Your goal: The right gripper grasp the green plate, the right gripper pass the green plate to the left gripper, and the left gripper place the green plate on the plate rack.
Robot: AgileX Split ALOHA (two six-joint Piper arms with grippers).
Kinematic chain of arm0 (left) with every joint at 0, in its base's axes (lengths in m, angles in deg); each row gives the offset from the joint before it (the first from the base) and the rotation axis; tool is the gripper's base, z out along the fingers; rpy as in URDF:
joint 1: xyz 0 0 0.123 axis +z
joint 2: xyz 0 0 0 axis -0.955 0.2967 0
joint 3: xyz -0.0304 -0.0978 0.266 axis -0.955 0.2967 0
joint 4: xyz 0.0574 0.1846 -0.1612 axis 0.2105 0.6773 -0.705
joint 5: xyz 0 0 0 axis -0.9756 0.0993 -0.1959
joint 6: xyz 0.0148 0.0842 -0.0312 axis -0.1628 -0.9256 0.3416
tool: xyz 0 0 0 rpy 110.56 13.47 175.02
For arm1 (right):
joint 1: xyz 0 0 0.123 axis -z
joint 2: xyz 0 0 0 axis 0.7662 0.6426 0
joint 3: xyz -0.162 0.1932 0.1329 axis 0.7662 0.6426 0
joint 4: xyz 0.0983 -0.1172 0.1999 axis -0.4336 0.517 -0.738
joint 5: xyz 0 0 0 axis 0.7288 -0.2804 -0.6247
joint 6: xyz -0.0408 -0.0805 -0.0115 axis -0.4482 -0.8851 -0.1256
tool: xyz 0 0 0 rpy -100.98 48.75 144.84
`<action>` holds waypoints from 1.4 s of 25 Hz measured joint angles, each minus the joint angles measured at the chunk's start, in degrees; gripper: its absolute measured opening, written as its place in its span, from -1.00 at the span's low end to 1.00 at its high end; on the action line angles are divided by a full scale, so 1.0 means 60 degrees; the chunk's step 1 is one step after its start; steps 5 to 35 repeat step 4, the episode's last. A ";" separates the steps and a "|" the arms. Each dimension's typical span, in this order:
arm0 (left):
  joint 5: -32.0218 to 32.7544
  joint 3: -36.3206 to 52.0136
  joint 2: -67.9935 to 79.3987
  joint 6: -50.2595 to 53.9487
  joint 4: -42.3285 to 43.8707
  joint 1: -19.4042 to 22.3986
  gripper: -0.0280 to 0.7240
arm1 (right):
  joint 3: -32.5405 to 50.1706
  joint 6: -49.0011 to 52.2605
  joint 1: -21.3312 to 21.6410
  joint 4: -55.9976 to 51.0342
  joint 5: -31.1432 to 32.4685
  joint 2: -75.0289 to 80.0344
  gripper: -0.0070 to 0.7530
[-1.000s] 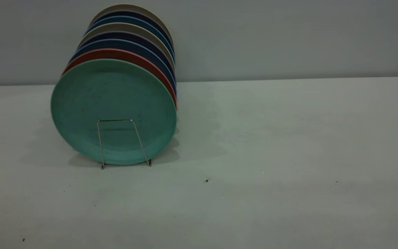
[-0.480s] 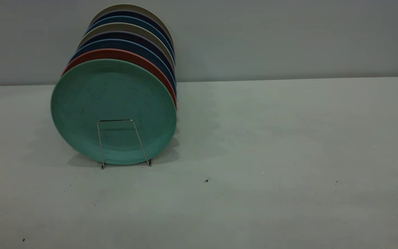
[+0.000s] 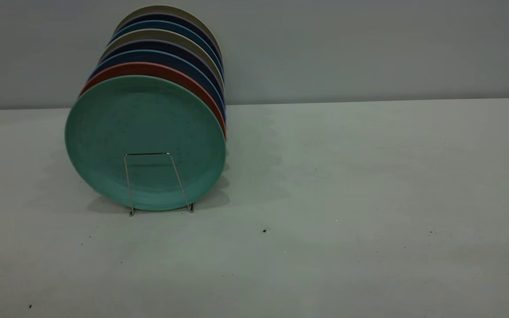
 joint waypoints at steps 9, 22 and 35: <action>0.0000 0.0000 0.0000 0.0000 0.0000 0.0000 0.42 | 0.0000 0.0000 0.0000 0.0000 0.0000 0.0000 -0.26; 0.0000 0.0000 0.0000 0.0000 0.0000 0.0000 0.42 | 0.0000 0.0000 0.0000 0.0000 0.0000 0.0000 -0.26; 0.0000 0.0000 0.0000 0.0000 0.0000 0.0000 0.42 | 0.0000 0.0000 0.0000 0.0000 0.0000 0.0000 -0.26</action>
